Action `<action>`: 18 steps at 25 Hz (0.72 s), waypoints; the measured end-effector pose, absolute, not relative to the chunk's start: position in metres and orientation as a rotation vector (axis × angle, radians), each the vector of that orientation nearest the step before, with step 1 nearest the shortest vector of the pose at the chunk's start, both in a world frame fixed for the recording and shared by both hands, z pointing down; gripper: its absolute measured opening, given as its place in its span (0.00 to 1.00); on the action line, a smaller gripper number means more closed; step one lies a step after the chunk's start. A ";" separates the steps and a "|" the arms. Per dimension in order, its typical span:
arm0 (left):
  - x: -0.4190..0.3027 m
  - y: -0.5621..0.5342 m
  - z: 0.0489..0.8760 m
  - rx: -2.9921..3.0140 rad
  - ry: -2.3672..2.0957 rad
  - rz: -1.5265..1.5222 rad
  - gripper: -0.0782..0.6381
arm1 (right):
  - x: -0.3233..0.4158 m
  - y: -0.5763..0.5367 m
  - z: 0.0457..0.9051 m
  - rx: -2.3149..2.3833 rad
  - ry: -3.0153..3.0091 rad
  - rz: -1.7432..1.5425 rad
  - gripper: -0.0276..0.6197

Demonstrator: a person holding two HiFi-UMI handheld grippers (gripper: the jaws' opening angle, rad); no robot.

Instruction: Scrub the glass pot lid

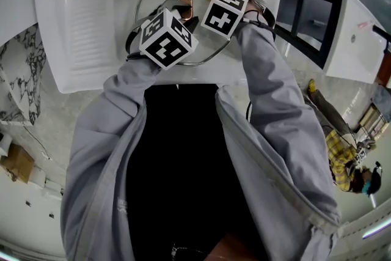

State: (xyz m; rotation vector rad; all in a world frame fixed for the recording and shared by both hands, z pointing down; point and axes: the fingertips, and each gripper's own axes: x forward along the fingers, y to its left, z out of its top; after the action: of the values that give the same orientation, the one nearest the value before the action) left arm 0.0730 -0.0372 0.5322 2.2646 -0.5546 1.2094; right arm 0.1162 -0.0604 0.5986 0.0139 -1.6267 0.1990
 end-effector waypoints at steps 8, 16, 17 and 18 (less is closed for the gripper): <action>0.074 -0.037 0.531 2.285 -0.581 1.228 0.27 | 0.129 -0.008 0.565 0.069 -1.623 0.290 0.09; 0.059 -0.029 0.523 2.291 -0.590 1.283 0.26 | 0.115 0.061 0.528 0.050 -1.676 0.332 0.09; 0.056 -0.027 0.520 2.294 -0.599 1.284 0.26 | 0.109 0.070 0.523 0.036 -1.696 0.343 0.09; 0.052 -0.025 0.516 2.298 -0.610 1.280 0.26 | 0.102 0.078 0.517 0.021 -1.724 0.363 0.09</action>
State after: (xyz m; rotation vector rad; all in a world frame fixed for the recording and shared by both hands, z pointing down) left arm 0.0517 -0.0251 0.5156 2.2977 -0.6101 1.2797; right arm 0.1016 0.0776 0.5171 0.0205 -1.7237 0.3626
